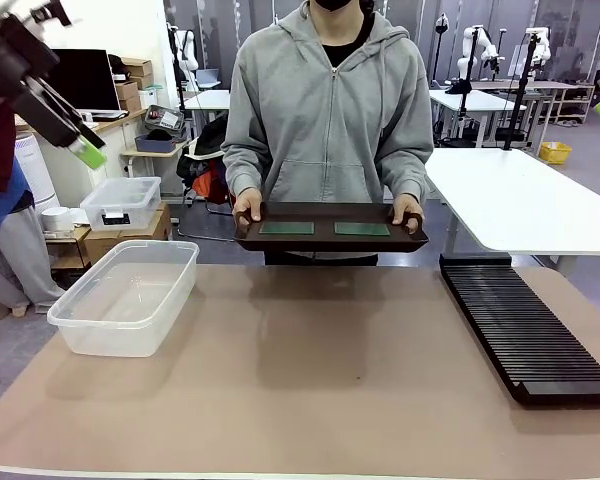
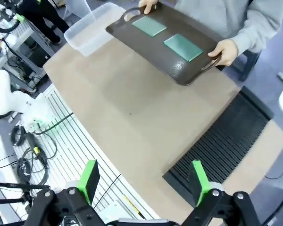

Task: Sort PCBs into racks and boxes based on the side picked up.
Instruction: Pick up the Blank PCB handed by the Human.

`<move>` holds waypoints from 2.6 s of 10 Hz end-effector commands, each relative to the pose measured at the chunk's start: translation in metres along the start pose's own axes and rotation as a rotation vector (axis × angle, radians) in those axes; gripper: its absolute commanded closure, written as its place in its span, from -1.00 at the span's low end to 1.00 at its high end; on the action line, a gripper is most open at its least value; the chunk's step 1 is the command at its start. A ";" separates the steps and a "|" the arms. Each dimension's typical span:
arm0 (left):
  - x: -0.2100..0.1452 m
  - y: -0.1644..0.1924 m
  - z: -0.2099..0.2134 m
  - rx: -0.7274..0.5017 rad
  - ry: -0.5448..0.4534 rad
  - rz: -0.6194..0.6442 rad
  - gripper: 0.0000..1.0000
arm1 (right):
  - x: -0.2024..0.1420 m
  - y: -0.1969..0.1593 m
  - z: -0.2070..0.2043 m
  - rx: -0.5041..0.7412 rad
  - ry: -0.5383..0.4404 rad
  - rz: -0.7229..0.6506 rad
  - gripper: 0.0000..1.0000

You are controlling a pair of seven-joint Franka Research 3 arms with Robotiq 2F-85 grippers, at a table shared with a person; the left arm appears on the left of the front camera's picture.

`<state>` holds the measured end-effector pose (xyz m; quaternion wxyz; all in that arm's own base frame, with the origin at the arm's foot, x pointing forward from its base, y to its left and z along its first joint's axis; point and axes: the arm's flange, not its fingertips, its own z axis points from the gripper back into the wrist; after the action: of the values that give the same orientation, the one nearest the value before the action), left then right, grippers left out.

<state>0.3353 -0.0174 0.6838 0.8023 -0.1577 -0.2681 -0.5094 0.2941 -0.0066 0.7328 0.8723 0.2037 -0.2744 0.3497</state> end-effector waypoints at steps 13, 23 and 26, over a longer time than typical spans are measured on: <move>0.005 0.001 0.069 0.148 -0.066 0.123 -1.00 | 0.000 -0.018 0.098 -0.121 -0.117 0.086 -1.00; -0.005 -0.009 0.154 -0.042 -0.129 -0.016 -1.00 | -0.032 -0.024 0.205 -0.093 -0.069 0.130 -1.00; -0.006 -0.004 0.164 -0.023 -0.127 -0.041 -1.00 | -0.036 -0.027 0.215 -0.117 -0.094 0.136 -1.00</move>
<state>0.2835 0.0689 0.8095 0.7786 -0.1931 -0.3160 -0.5066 0.2162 -0.1595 0.8709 0.8478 0.1493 -0.3434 0.3755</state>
